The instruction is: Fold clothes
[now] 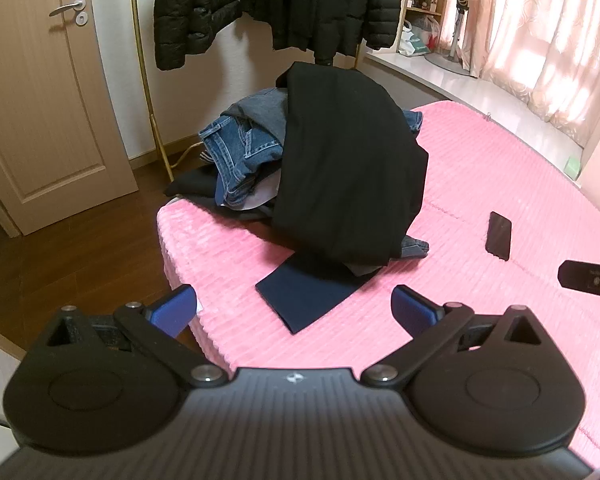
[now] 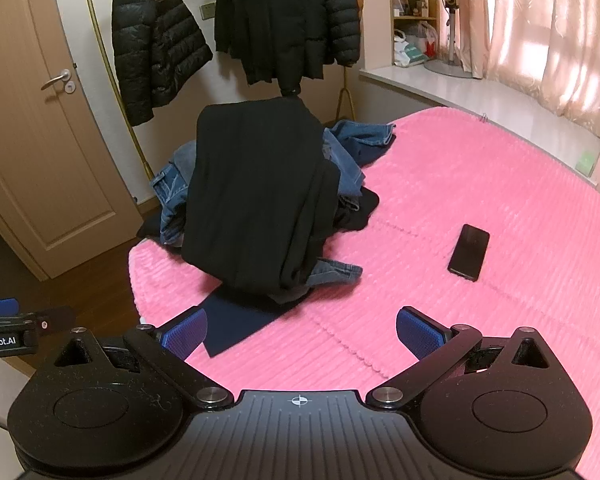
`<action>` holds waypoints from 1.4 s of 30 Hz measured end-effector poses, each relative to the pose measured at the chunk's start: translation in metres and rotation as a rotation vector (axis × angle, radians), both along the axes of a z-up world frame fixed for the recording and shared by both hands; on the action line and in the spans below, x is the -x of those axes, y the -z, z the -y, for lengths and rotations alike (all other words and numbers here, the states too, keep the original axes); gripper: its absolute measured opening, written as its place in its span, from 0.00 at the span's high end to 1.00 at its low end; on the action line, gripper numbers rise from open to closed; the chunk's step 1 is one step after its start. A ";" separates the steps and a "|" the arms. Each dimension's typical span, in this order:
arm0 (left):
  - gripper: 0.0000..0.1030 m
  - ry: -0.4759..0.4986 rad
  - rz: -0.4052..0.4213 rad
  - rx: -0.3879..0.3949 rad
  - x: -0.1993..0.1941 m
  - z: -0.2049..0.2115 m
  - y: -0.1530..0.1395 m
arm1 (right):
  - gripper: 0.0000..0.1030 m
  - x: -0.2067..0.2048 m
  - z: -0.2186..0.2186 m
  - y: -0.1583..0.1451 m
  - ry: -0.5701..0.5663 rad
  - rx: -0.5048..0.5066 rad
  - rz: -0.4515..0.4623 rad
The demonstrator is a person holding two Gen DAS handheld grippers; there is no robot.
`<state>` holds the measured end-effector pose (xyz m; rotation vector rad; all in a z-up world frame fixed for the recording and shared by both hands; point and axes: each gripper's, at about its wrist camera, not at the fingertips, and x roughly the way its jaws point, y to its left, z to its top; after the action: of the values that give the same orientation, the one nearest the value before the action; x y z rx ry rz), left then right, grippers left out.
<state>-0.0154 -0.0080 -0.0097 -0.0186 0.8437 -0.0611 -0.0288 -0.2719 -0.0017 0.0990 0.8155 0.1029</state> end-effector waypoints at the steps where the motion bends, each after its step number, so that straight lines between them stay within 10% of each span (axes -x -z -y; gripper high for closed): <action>1: 0.01 0.000 0.000 0.000 0.000 0.000 0.000 | 0.00 0.000 0.000 0.000 -0.001 0.000 -0.001; 24: 0.01 0.004 -0.024 -0.008 -0.001 0.000 0.000 | 0.00 0.000 0.007 0.005 -0.005 -0.002 -0.026; 42: 0.01 -0.007 0.106 -0.083 -0.028 -0.017 -0.014 | 0.00 -0.030 0.043 -0.004 -0.063 -0.058 0.192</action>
<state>0.0125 0.0094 0.0039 0.0596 0.7395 -0.0204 0.0007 -0.3145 0.0022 0.1165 0.6245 0.1928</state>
